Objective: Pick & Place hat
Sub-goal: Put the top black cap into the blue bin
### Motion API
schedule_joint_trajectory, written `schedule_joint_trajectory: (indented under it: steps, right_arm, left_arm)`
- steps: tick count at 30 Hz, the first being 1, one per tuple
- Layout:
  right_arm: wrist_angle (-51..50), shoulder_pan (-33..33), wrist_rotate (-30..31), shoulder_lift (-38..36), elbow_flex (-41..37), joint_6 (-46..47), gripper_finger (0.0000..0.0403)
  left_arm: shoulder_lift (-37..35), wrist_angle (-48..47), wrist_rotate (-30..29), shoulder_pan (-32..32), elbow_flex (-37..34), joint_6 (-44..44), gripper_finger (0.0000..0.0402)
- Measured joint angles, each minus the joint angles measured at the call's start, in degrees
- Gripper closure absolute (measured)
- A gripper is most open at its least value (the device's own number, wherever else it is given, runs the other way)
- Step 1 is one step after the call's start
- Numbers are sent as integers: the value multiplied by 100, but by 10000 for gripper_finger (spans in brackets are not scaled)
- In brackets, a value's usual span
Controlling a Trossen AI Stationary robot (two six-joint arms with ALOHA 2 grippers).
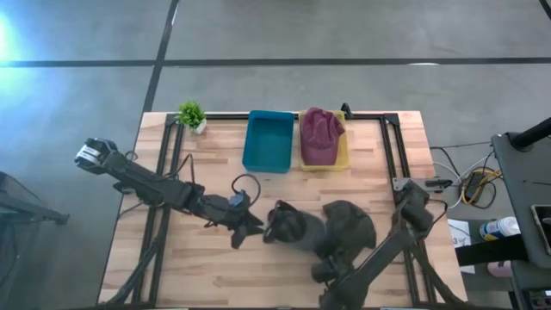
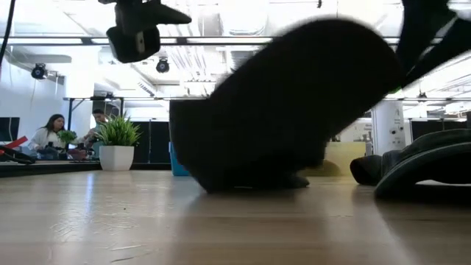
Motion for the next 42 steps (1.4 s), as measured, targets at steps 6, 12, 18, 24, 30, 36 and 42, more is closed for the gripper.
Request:
schedule_joint_trajectory:
  steps: [6, 12, 18, 24, 30, 36, 42]
  right_arm:
    - [-157, 256, -65, 709, 386, -193, 390]
    - [-154, 435, -194, 859, 1072, -305, 390]
    - [-126, 455, -149, 836, 1506, -693, 390]
    - [-142, 402, 399, 833, 1524, -1084, 390]
    - [-153, 123, 1216, 827, 1747, -1467, 390]
    - [-158, -14, 1817, 714, 1919, -1973, 390]
    - [-158, -23, 1736, 625, 1778, -2089, 390]
  left_arm:
    - [30, -525, -5, -19, -37, -66, 262]
    - [548, -836, 72, 115, -42, 221, 262]
    - [1863, 553, 1461, 577, 14, 276, 262]
    - [2926, 1631, 2948, 657, 607, -337, 262]
    - [3076, 1801, 3057, 493, 1641, -103, 262]
    - [2980, 37, 2773, 418, 2541, 1300, 262]
    - [2993, -1193, 1891, 432, 2392, 1916, 262]
